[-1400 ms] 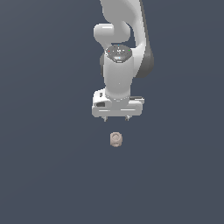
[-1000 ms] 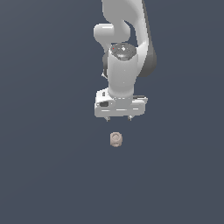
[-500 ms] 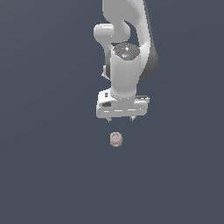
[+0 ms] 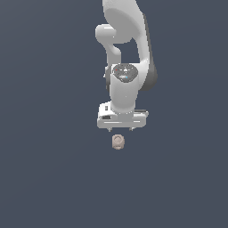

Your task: Pick up the object and move it to a goal position.

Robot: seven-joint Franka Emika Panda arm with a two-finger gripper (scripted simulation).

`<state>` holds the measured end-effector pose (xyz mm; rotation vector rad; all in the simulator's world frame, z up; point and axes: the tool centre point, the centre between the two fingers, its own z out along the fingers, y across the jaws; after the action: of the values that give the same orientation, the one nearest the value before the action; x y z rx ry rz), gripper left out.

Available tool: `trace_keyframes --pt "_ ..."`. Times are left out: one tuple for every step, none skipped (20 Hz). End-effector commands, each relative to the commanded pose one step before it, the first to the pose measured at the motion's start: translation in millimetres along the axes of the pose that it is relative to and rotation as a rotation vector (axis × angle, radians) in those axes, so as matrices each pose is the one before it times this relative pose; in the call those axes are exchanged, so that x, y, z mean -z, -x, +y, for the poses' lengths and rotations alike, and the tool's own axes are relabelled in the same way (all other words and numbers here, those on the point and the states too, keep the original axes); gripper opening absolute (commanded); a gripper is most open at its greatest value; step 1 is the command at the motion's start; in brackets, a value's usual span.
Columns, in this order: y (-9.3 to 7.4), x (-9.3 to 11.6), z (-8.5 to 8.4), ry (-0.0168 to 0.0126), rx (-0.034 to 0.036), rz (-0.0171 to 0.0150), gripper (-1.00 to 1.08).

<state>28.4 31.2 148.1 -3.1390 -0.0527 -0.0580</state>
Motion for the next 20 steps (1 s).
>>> trace_keyframes --pt "-2.26 -18.01 3.16 0.00043 -0.02049 -0.01181 1.00" --pt "-0.84 -6.43 1.11 0.00019 -0.00735 -0.00401 1.00" --pt "-0.73 -5.89 1.00 0.00021 -0.00669 -0.00365 1.00" --pt "-0.63 -5.36 0.91 0.00021 -0.00606 -0.00331 1.00" --pt "-0.54 -4.81 0.82 0.00021 -0.00542 -0.00296 1.00" --pt "-0.46 -4.26 0.72 0.00021 -0.00477 -0.00261 1.00" --pt "-0.38 -3.71 0.63 0.00019 -0.00415 -0.00227 1.00" --pt "-0.31 -3.13 0.52 0.00017 -0.00348 -0.00190 1.00" --pt "-0.25 -2.57 0.42 0.00015 -0.00284 -0.00155 1.00" --pt "-0.19 -2.00 0.34 0.00012 -0.00222 -0.00122 1.00" --pt "-0.13 -1.44 0.25 0.00009 -0.00160 -0.00088 1.00" --pt "-0.08 -0.86 0.15 0.00005 -0.00096 -0.00052 1.00" --pt "0.00 -0.17 -0.16 0.00000 0.00000 0.00000 1.00" --pt "0.54 0.93 0.10 0.00006 0.00147 -0.00045 1.00" --pt "0.00 -0.41 -0.01 0.00000 0.00000 0.00000 1.00" --pt "0.01 -1.23 -0.02 0.00000 0.00000 0.00000 1.00" --pt "0.03 -2.04 -0.04 0.00000 0.00000 0.00000 1.00" --pt "0.05 -2.85 -0.06 0.00000 0.00000 0.00000 1.00" --pt "0.06 -3.61 0.24 0.00000 -0.00048 0.00007 1.00" --pt "0.10 -4.44 -0.08 0.00000 0.00000 0.00000 1.00"
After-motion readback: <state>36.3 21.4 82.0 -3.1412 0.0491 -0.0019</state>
